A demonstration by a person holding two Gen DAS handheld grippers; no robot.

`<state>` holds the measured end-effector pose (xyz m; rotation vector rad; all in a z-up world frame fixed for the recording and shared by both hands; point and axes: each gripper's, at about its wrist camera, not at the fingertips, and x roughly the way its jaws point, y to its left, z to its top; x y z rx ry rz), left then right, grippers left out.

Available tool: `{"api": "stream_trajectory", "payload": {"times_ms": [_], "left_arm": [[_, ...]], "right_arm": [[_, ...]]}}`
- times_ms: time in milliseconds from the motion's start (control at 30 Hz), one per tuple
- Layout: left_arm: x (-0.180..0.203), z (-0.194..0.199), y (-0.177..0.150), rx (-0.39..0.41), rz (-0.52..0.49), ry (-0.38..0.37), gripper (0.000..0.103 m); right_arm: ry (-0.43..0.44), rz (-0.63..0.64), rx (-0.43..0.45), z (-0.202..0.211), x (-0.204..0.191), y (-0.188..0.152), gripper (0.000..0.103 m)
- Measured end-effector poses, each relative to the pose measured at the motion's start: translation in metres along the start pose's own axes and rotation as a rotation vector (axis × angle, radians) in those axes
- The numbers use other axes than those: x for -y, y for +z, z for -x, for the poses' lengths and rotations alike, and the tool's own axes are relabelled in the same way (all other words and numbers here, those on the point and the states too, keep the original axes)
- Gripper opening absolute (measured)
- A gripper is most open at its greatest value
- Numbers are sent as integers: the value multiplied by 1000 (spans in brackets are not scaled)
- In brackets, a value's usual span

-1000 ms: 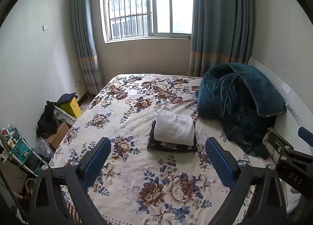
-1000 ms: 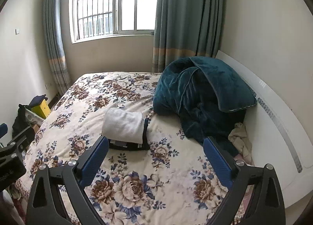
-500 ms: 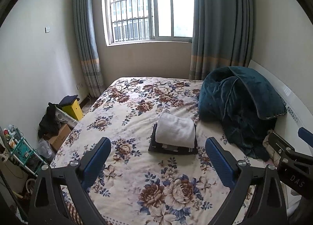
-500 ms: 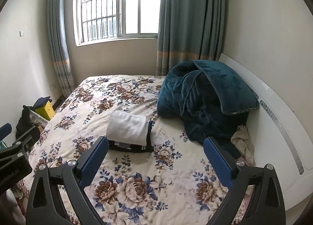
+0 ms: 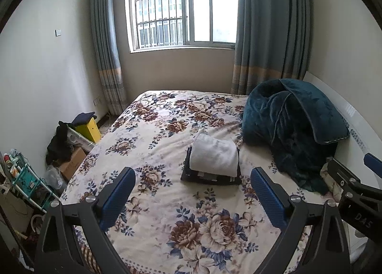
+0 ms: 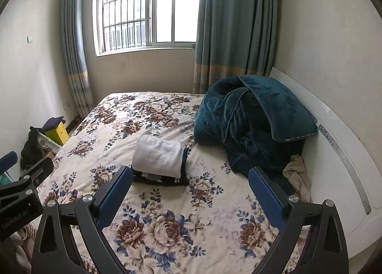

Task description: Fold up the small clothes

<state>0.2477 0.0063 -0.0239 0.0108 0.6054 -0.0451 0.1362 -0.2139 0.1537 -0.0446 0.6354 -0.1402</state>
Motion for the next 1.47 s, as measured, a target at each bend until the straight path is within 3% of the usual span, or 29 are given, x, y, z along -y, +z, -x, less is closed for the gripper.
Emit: {"api": "stream_trajectory", "payload": {"times_ms": [1267,1467], "left_arm": [[4,11,-7,7,10,22,99],[0,19,-13,38,13,46,99]], "right_arm": [[24,24,13,-3,-5,2,100],[23,23,12,-2,-5,1,100]]}}
